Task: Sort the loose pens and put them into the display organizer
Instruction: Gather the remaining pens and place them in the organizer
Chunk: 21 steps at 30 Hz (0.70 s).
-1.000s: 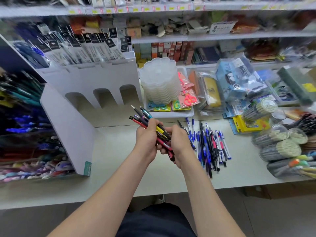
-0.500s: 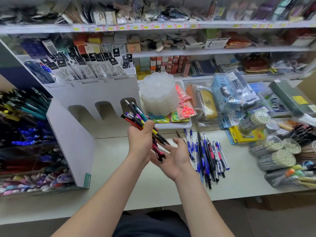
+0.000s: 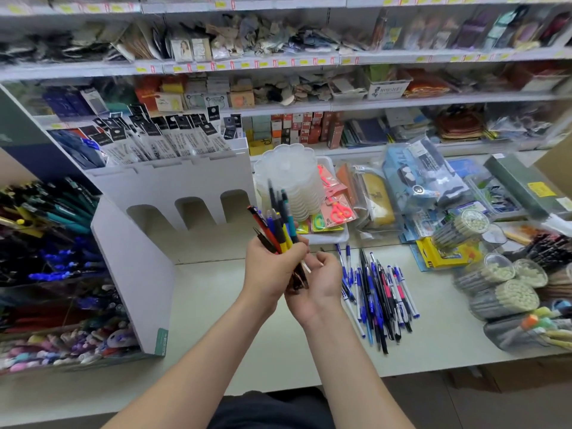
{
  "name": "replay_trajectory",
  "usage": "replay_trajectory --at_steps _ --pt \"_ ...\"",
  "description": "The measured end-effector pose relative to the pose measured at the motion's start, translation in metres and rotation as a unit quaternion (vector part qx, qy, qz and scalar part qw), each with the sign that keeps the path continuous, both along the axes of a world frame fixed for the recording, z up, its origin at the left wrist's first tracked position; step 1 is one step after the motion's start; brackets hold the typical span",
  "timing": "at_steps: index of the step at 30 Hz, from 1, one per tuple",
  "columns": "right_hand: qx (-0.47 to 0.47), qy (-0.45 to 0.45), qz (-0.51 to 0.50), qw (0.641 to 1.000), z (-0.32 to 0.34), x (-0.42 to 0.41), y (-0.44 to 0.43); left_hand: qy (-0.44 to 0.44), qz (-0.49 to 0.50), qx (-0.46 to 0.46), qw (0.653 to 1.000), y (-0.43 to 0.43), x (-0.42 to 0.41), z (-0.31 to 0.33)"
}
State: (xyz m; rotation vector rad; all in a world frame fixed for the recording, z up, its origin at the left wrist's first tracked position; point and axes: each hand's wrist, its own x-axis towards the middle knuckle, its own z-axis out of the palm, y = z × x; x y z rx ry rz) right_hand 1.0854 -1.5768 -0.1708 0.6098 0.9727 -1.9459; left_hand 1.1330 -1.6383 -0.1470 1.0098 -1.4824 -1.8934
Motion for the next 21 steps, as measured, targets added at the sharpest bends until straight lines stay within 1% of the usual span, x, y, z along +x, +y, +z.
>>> replay_trajectory --at_steps 3,5,6,8,10,12,14,16,18,21 --pt "-0.017 0.034 0.023 0.999 0.003 0.004 -0.002 -0.005 -0.019 -0.031 0.999 0.006 0.004 -0.003" --pt "0.005 0.084 0.068 0.994 0.003 0.007 -0.001 -0.025 -0.041 -0.048 0.998 0.000 0.006 -0.005" --pt "0.032 0.119 0.089 0.988 0.003 0.008 -0.001 -0.039 -0.057 -0.045 0.997 -0.004 0.009 -0.006" --pt "0.085 0.194 0.109 0.971 0.005 0.007 0.000 -0.047 -0.105 -0.016 0.993 -0.012 0.016 -0.008" --pt "0.077 0.247 0.111 0.960 0.008 0.003 0.001 -0.064 -0.166 0.006 0.984 -0.017 0.025 -0.009" --pt "0.047 0.311 0.126 0.941 0.009 0.001 0.001 -0.098 -0.220 0.007 0.970 -0.020 0.035 -0.010" --pt "0.060 0.370 0.141 0.916 0.005 0.003 0.002 -0.110 -0.256 0.025 0.960 -0.022 0.045 -0.008" --pt "0.069 0.397 0.162 0.901 0.003 0.005 0.004 -0.120 -0.294 0.040 0.947 -0.023 0.055 -0.006" --pt "0.062 0.404 0.202 0.890 0.004 0.006 0.004 -0.134 -0.315 0.051 0.938 -0.024 0.065 -0.006" --pt "0.084 0.401 0.236 0.881 0.008 0.009 0.000 -0.137 -0.301 0.074 0.941 -0.026 0.076 -0.008"
